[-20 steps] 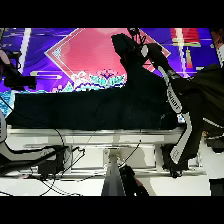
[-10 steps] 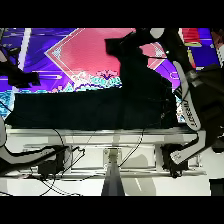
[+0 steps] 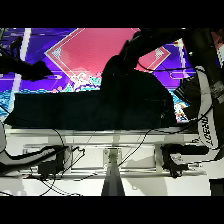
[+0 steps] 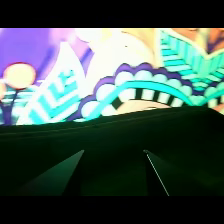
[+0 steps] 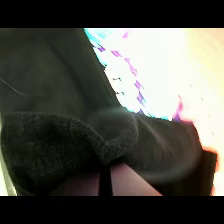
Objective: Fold the clothes and pants, and hang the long-sleeved shirts on hangers.
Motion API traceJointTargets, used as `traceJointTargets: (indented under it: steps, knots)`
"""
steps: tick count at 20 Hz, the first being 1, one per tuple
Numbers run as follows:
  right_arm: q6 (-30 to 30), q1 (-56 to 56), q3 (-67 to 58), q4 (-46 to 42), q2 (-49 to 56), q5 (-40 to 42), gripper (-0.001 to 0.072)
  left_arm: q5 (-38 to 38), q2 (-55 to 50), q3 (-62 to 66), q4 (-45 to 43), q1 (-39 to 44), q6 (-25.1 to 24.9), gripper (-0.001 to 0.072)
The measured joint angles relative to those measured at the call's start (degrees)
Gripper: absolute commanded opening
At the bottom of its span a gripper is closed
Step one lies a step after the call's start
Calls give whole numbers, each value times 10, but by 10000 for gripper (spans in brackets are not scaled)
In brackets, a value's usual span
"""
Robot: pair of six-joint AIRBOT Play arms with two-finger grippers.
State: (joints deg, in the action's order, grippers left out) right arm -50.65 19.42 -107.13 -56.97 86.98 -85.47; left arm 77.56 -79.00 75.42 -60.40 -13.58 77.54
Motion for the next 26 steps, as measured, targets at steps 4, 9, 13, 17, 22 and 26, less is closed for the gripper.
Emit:
traceJointTargets:
  steps: [4, 9, 13, 17, 22, 26]
  knots:
    - [-22, -61, 42, -50, -5, 4, 17, -40, -3, -45, 54, 74, -9, 524]
    - [-90, -143, 96, -127, -5, 95, 17, -149, -53, -85, 124, 228, -10, 524]
    - [-183, -212, 112, -209, -6, 136, 17, -252, -104, -92, 202, 328, -15, 524]
    - [-229, -264, 116, -252, -6, 115, 17, -358, -137, -94, 273, 379, -17, 524]
    - [-244, -282, 118, -255, -6, 62, 17, -477, -157, -90, 349, 396, -17, 525]
    - [-246, -285, 132, -228, -6, 42, 17, -518, -186, -52, 372, 406, -17, 525]
